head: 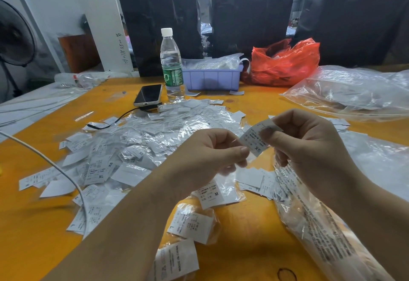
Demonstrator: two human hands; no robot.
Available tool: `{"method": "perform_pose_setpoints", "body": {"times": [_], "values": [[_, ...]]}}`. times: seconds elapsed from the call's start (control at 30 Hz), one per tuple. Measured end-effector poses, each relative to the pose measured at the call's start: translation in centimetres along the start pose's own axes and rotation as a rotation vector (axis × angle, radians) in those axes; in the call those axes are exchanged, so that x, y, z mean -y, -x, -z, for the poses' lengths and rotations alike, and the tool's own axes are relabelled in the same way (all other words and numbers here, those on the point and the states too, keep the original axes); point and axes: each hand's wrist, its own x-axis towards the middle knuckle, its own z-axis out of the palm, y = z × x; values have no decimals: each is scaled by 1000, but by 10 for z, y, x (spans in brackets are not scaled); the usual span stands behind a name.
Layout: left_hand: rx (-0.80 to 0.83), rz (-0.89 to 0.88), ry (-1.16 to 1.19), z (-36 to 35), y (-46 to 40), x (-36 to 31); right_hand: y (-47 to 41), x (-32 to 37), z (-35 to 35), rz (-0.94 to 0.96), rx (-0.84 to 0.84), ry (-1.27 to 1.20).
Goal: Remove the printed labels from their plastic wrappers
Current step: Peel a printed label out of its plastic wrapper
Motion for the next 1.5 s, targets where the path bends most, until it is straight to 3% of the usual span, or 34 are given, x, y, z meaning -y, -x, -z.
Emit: {"method": "perform_pose_setpoints", "body": {"times": [0.23,0.47,0.77,1.07,1.5], "values": [[-61,-5,10,0,0,0,0,0,0,-41,39,-10],[-64,23,-8,1,1,0,-2,0,3,-166,239,9],[-48,61,-63,1,1,-2,-5,0,3,-130,119,-68],[-2,55,-62,0,1,-2,-2,1,2,-41,100,96],[49,39,0,1,1,-2,0,-1,0,9,122,97]]}}
